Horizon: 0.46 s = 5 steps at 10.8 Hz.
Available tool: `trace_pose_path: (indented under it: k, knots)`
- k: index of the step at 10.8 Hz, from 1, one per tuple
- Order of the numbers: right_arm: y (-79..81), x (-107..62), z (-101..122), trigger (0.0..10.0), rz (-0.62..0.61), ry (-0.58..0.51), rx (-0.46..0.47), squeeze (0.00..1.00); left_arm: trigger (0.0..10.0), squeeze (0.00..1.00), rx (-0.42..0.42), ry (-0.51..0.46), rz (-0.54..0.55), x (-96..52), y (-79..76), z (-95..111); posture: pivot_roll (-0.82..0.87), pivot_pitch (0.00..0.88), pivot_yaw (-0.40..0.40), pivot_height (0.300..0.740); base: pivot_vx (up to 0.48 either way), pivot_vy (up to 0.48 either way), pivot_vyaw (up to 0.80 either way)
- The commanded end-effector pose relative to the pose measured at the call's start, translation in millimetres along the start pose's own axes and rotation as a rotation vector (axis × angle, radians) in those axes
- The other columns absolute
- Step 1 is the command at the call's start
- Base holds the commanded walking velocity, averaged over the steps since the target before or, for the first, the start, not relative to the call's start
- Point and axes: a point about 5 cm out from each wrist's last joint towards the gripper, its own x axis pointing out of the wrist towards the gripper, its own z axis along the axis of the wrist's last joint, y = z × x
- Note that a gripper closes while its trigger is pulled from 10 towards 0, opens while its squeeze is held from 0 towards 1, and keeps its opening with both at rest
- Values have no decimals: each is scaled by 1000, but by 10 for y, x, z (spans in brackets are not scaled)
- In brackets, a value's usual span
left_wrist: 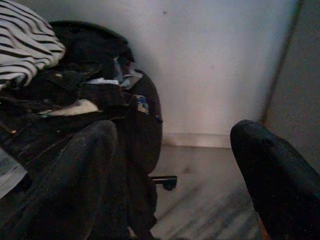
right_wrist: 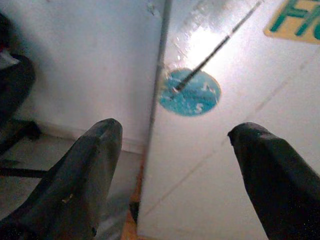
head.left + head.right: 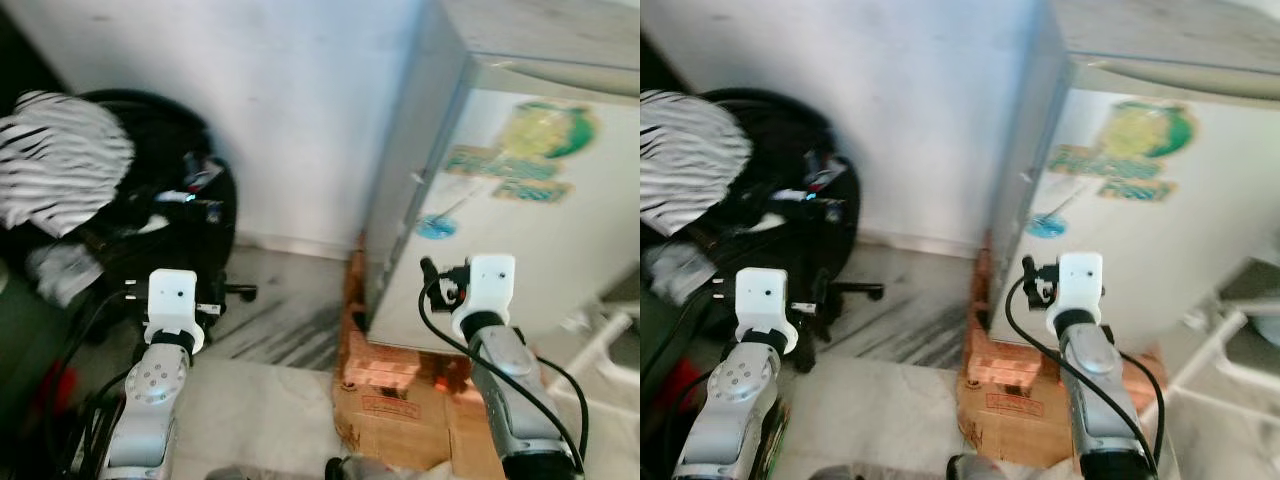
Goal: Restocking fridge
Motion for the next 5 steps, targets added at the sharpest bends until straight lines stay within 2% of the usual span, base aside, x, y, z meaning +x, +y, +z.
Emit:
trace_pose_path:
  k: [1, 2, 4, 5]
  knots:
    - [25, 15, 21, 10000, 7, -1, -5, 0, 10000, 0, 19, 18, 7, -18, 33, -29, 83, 53, -43, 740, 0, 0, -750]
    - [24, 19, 18, 10000, 7, 3, -3, 0, 10000, 0, 17, 24, 7, -22, 30, -35, 85, 53, -45, 740, 0, 0, -744]
    - [39, 59, 27, 10000, 11, 1, -1, 0, 10000, 0, 30, 24, -3, -14, 22, -36, 92, 49, -42, 740, 0, 351, -744]
    - [36, 84, 43, 10000, 7, -4, 1, 0, 10000, 0, 36, 26, -2, -9, 25, -31, 94, 46, -40, 740, 0, 0, -744]
